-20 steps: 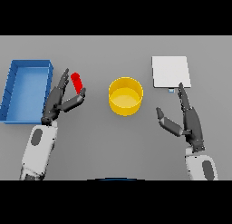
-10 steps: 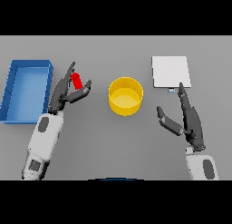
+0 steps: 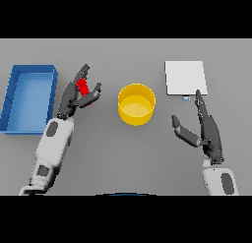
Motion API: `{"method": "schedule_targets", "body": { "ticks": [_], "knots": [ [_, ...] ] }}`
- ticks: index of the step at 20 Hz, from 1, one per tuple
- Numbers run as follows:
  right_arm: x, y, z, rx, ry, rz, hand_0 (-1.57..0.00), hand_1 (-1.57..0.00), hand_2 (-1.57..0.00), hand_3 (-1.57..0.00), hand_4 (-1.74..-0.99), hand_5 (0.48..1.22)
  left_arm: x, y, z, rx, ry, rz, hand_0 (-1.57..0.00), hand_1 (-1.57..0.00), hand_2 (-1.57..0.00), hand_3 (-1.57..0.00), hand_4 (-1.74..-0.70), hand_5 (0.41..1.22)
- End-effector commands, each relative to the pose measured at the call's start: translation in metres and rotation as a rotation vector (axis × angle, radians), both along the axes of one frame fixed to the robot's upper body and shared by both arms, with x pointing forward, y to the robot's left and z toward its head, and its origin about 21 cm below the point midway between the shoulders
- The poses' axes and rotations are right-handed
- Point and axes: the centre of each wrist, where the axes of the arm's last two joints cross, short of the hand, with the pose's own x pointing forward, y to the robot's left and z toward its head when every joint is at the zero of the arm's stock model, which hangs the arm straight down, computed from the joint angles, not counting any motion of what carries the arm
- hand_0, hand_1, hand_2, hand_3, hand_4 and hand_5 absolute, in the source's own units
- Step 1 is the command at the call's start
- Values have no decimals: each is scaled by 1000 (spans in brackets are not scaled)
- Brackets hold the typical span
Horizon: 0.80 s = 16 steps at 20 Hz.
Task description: Pick up the red beaker and tilt it to pour out 1 green nut into yellow bowl. Pick up the yellow bowl and place it on the metallic measuring scale.
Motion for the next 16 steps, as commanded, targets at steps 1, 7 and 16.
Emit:
{"method": "schedule_targets", "body": {
  "ticks": [1, 7, 16],
  "knots": [
    [0, -3, 1, -9, -13, -6, 1, 1, 1, 1, -1258, 644, 3, 1, 2, -19, 12, 19, -285, -328, -364, -292, -1449, 783],
    [-4, -2, -1, -2, -3, -4, 1, 1, 1, 1, -1250, 643, 9, -8, 2, 55, 9, 8, -1199, -1214, -1228, -1093, -1571, 1106],
    [-5, -2, 0, -2, -16, -9, 1, 1, 1, 1, -1258, 646, 10, -13, 18, -48, -74, 51, -1521, -1523, -1525, -1507, -1679, 1122]
  ]
}}
